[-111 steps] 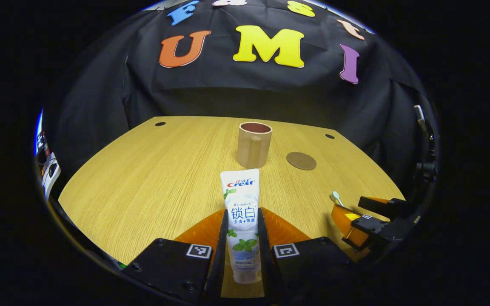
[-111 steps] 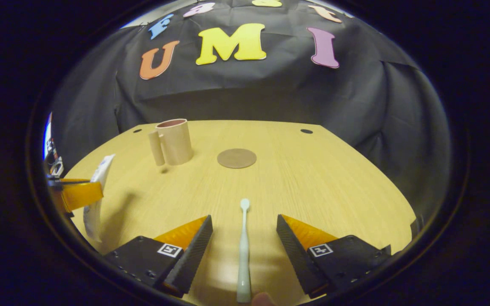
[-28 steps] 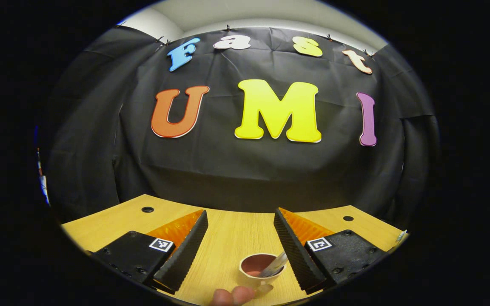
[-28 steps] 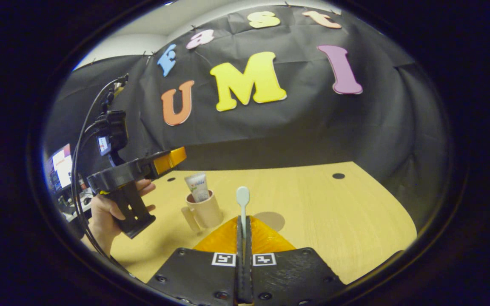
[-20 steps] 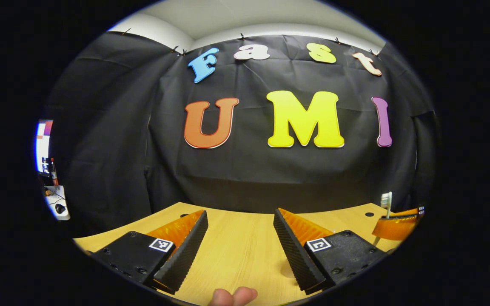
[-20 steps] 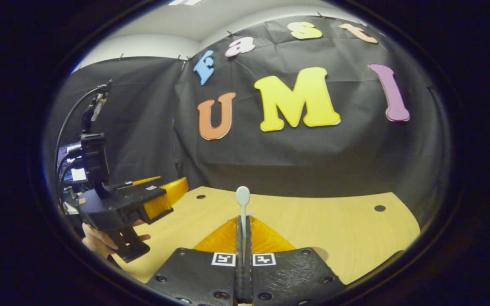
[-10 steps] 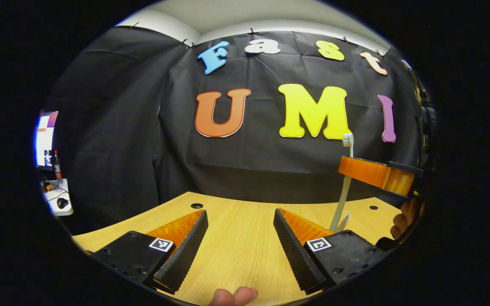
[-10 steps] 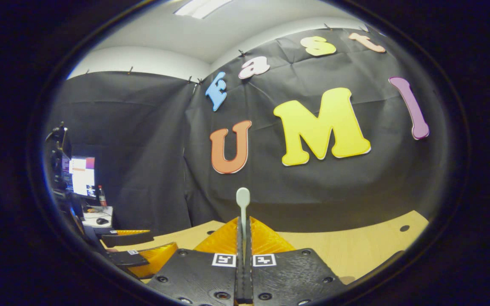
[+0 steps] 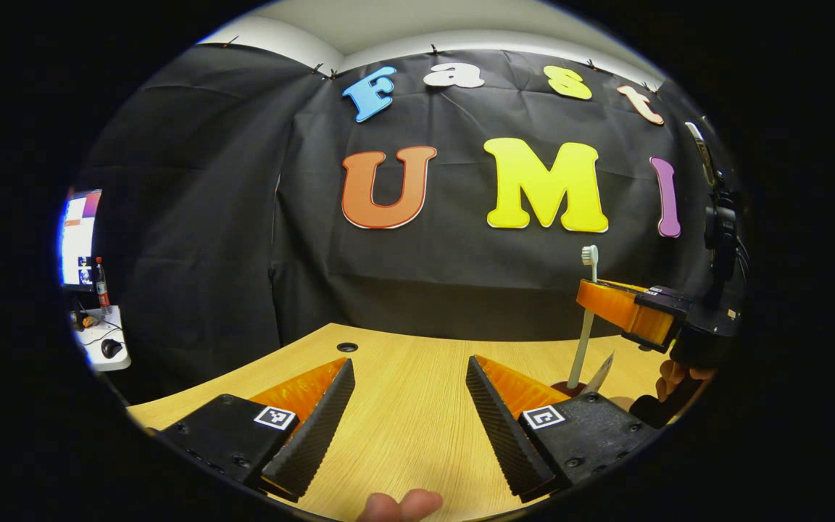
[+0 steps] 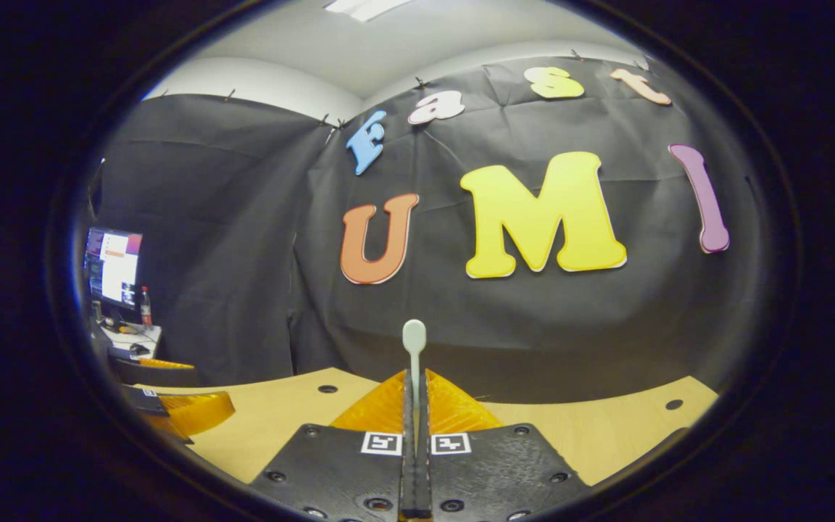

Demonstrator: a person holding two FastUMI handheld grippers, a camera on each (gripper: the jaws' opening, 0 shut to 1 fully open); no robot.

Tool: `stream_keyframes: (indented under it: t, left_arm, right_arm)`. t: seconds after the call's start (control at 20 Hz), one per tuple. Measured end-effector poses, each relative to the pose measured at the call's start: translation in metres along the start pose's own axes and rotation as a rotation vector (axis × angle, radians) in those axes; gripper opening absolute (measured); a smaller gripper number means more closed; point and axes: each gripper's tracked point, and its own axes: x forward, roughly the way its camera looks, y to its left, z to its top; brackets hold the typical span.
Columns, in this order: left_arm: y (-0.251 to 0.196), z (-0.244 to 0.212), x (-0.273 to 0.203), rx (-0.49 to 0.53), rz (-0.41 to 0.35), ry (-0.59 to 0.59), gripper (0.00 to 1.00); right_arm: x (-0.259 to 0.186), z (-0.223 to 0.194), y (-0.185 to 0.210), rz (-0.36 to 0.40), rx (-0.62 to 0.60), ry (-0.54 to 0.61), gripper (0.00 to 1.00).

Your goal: Put the toothbrush and toothpaste on the desktop into the cup, then pick up the cup and place it on the coaster on the desktop.

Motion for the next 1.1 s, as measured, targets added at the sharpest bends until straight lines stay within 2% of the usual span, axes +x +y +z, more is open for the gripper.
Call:
stream_keyframes:
  t: [0.05, 0.2, 0.3, 0.35, 0.4, 0.45, 0.5, 0.6, 0.7, 0.8, 0.85, 1.1]
  left_arm:
    - [0.000, 0.001, 0.000, 0.000, 0.000, 0.002, 0.98]
    - [0.002, 0.002, -0.004, 0.006, 0.004, -0.002, 1.00]
    - [0.001, 0.004, -0.004, 0.011, 0.006, -0.005, 0.98]
    - [-0.001, 0.004, -0.004, 0.011, 0.004, -0.006, 0.98]
    - [-0.003, 0.006, -0.004, 0.011, -0.001, -0.006, 1.00]
    - [-0.006, 0.006, -0.005, 0.011, -0.003, -0.007, 0.98]
    - [-0.008, 0.008, -0.004, 0.013, -0.005, -0.007, 0.98]
    - [-0.014, 0.010, -0.005, 0.012, -0.015, -0.010, 0.98]
    - [-0.023, 0.011, -0.008, 0.010, -0.026, -0.013, 0.98]
    - [-0.032, 0.014, -0.009, 0.005, -0.042, -0.018, 1.00]
    - [-0.037, 0.015, -0.010, 0.004, -0.051, -0.015, 0.98]
    - [-0.065, 0.027, -0.020, 0.006, -0.093, -0.005, 0.97]
  right_arm:
    - [-0.001, -0.003, -0.004, -0.008, -0.002, 0.009, 0.03]
    - [-0.002, -0.011, -0.010, -0.022, 0.008, 0.024, 0.03]
    - [-0.005, -0.019, -0.011, -0.016, 0.013, 0.045, 0.05]
    - [-0.007, -0.023, -0.008, -0.001, 0.012, 0.058, 0.16]
    - [-0.009, -0.027, -0.009, 0.000, 0.004, 0.070, 0.44]
    - [-0.013, -0.029, -0.011, -0.002, -0.005, 0.076, 0.53]
    - [-0.016, -0.029, -0.012, -0.007, -0.012, 0.076, 0.70]
    - [-0.021, -0.024, -0.012, -0.006, -0.014, 0.064, 0.85]
    - [-0.028, -0.014, -0.016, -0.013, -0.022, 0.043, 0.92]
    - [-0.038, -0.002, -0.024, -0.039, -0.025, 0.013, 0.94]
    - [-0.045, 0.003, -0.029, -0.051, -0.020, -0.001, 0.94]
    - [-0.092, 0.029, -0.062, -0.109, 0.014, -0.062, 0.94]
